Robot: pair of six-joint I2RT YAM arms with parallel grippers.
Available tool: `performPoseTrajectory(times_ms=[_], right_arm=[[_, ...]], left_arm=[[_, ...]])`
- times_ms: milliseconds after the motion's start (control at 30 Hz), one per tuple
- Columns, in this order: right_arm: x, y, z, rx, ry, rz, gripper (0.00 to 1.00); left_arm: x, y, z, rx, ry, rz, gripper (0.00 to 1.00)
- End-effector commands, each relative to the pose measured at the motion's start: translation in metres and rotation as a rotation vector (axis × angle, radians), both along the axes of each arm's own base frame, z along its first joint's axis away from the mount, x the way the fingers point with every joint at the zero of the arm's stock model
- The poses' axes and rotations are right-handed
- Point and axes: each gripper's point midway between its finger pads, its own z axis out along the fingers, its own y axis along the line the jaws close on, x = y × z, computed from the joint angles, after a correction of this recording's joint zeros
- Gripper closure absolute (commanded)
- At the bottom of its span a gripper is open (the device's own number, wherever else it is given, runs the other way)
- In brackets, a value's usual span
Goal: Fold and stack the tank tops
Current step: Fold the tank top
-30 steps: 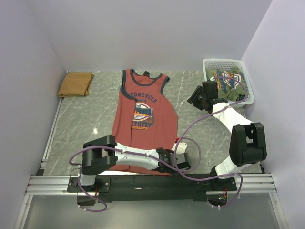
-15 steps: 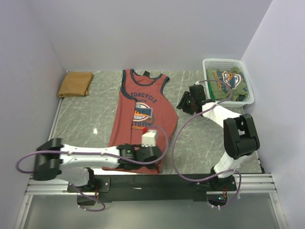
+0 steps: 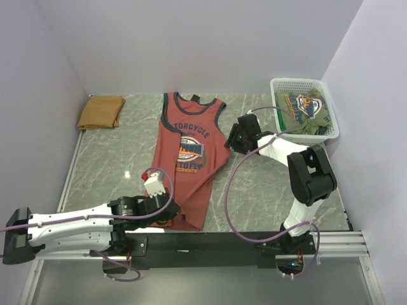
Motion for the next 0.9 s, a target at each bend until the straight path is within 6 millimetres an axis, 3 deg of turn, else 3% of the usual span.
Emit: performPoseTrajectory(times_ms=[0,133,333,400,467,633,867], right_arm=[[0.019,0.017,0.021,0.029,-0.066,-0.018,0.43],[0.016,0.03,0.014,0.042,-0.048,-0.012,0.43],[0.005,0.018,0.001,0.05,-0.04,-0.097,0.37],[0.004,0.015,0.008,0.084,-0.065,-0.143,0.22],[-0.001,0.012,0.004,0.12,-0.072,-0.186,0.13],[-0.01,0.021,-0.002,0.257,-0.058,-0.224,0.11],[-0.014,0.049,-0.004,0.576,-0.002,-0.289,0.11]], left_arm=[[0.002,0.01,-0.006,-0.017,0.033,0.057,0.99],[0.002,0.015,-0.011,-0.015,0.044,0.066,0.99],[0.004,0.016,-0.009,-0.018,0.04,0.063,1.0],[0.004,0.016,-0.009,-0.018,0.04,0.063,0.99],[0.005,0.016,-0.009,-0.015,0.038,0.058,0.99],[0.006,0.016,-0.01,-0.017,0.037,0.058,0.99],[0.007,0.016,-0.008,-0.02,0.029,0.061,0.99]])
